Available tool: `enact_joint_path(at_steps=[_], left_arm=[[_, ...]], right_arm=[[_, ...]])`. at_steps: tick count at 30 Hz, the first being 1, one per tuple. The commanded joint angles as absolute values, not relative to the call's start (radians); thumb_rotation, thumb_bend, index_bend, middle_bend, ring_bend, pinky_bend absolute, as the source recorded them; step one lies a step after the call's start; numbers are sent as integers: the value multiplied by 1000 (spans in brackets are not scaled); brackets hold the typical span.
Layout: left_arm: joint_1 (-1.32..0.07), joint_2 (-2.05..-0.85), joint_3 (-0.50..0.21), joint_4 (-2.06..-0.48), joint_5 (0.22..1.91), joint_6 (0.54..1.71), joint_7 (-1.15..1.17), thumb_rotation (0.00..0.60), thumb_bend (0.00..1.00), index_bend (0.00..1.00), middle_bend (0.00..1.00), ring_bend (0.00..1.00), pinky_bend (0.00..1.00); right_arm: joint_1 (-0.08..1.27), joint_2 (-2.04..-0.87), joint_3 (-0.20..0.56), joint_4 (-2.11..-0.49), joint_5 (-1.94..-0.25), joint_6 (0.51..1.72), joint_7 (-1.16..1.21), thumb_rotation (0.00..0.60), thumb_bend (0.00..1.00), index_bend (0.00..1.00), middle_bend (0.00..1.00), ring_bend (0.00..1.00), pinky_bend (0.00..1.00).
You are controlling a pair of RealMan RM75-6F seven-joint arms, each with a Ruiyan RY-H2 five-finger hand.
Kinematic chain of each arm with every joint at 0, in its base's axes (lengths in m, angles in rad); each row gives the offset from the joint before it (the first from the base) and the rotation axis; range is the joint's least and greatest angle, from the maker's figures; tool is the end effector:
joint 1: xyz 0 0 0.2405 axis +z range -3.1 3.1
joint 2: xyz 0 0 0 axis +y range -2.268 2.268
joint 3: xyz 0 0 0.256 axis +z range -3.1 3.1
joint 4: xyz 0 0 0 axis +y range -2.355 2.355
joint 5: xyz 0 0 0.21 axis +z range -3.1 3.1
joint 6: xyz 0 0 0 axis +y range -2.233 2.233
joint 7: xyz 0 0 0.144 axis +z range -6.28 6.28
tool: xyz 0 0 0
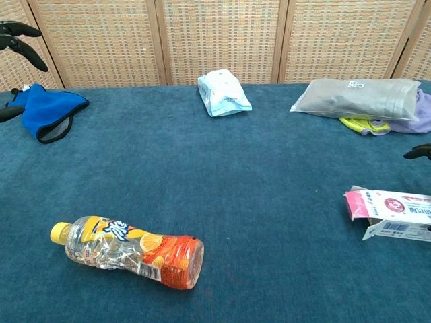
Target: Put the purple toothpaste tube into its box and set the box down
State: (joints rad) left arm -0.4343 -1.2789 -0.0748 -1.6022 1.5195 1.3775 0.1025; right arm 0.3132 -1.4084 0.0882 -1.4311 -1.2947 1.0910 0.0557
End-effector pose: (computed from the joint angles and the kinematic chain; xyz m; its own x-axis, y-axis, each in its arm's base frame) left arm -0.2147 0.2743 0.0971 0.3637 -0.0338 0.9309 0.8642 -0.3607 -0.3507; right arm -0.3034 -0.2518 0.0400 0.2001 -0.3001 0.9327 -0.9776 0.0020 0.2104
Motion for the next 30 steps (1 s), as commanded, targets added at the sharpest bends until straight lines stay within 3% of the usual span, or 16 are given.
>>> enact_joint_path(at_steps=[1,9,21,30], left_arm=[[-425,-1273,-68,-1609,1517,1377,113,600,349,235,10,0,2],[-374,-1238,-32,-1662,1500,1383,133,600,349,13,0,0,0],[-216,-1272,44,-1653,1537,1548,177,600,349,4,0,0,0],[-166,-1268,52,-1603,1541,1577,163,600,349,4,0,0,0]], right_arm=[[304,-1405,88,-1429,-1310,1116,66,600,96,55,0,0,0],[264,-1387,75,-1431,-1391,1256,4,600,96,22,0,0,0],[158,-1358,23,-1413,-1503,1475,-84,600,96,4,0,0,0],[107,-1341,14,-1381,-1539,1562,-90,600,96,4,0,0,0]])
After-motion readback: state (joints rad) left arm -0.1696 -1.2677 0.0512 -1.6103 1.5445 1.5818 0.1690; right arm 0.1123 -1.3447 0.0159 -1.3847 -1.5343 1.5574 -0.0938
